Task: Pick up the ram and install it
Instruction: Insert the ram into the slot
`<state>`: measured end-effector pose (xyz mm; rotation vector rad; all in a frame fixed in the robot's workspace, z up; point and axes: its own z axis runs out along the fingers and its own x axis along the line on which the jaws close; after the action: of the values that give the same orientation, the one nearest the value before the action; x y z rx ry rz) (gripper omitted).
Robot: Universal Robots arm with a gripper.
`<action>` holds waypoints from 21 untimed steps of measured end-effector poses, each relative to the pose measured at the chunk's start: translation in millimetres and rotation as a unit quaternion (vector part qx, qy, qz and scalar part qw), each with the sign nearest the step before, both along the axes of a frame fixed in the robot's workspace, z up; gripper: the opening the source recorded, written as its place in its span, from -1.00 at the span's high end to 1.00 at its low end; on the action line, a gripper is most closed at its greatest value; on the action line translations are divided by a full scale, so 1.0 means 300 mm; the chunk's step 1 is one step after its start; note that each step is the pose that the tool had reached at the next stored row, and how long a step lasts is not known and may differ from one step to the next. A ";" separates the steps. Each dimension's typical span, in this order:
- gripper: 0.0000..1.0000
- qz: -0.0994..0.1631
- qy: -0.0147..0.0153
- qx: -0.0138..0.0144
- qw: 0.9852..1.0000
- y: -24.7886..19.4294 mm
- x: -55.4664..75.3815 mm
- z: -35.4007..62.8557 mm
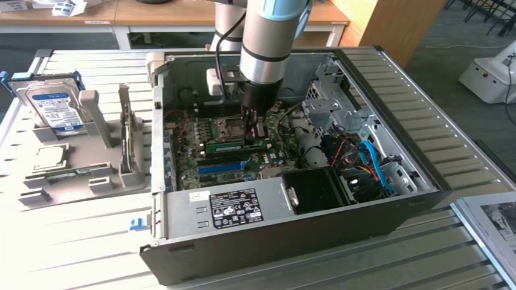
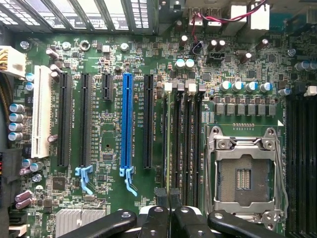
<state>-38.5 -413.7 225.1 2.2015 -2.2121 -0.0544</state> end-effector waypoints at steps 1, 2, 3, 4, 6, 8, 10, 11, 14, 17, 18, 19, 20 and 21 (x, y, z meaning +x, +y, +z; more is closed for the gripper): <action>0.76 0.000 0.000 0.000 1.000 0.000 0.000 0.000; 0.76 0.000 0.000 0.000 1.000 0.000 0.000 -0.001; 0.76 0.000 0.000 0.000 1.000 0.000 0.000 -0.001; 0.76 0.000 0.000 0.000 1.000 0.000 0.000 -0.001; 0.76 0.000 0.000 0.000 1.000 0.000 0.000 -0.001; 0.76 0.000 0.000 0.000 1.000 0.000 0.000 -0.001; 0.74 0.000 0.000 0.000 1.000 0.000 0.000 -0.001; 0.74 0.000 0.000 0.000 1.000 0.000 0.000 -0.001; 0.62 0.000 0.000 0.000 1.000 0.000 0.000 -0.001; 0.62 0.000 0.000 0.000 1.000 0.000 0.000 -0.001; 0.62 0.000 0.000 0.000 1.000 0.000 0.000 -0.001; 0.62 0.000 0.000 0.000 1.000 0.000 0.000 -0.001; 0.62 0.000 0.000 0.000 1.000 0.000 0.000 -0.001; 0.62 0.000 0.000 0.000 1.000 0.000 0.000 -0.001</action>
<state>-38.5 -413.7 224.9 2.2016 -2.2123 -0.0545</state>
